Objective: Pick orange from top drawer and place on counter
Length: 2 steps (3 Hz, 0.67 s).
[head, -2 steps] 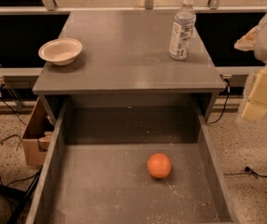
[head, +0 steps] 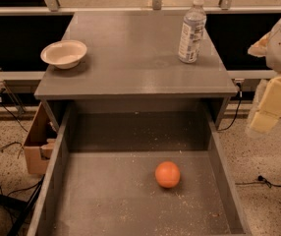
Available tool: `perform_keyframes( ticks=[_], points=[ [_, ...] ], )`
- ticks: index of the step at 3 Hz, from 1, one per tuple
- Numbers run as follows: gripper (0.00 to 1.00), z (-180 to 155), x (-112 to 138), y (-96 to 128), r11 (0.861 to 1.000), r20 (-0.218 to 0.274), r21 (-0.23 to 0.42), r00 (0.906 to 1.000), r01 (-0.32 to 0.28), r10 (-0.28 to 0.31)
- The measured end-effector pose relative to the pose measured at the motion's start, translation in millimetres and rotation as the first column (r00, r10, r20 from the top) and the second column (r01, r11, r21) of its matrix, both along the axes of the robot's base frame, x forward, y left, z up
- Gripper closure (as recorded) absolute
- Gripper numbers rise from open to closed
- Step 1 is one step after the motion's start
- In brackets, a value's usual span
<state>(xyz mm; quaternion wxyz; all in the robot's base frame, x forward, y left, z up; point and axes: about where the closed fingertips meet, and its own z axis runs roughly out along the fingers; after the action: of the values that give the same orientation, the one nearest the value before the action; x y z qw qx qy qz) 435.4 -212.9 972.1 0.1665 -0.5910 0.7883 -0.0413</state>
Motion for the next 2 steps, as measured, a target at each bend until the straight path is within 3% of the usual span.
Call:
perform_keyframes(
  ticks=[1, 2],
  points=[
    [0.00, -17, -7, 7, 1.000, 0.027, 0.006, 0.9991, 0.031, -0.031],
    [0.00, -79, -9, 7, 0.998, 0.023, 0.034, 0.9980, 0.059, -0.059]
  ],
)
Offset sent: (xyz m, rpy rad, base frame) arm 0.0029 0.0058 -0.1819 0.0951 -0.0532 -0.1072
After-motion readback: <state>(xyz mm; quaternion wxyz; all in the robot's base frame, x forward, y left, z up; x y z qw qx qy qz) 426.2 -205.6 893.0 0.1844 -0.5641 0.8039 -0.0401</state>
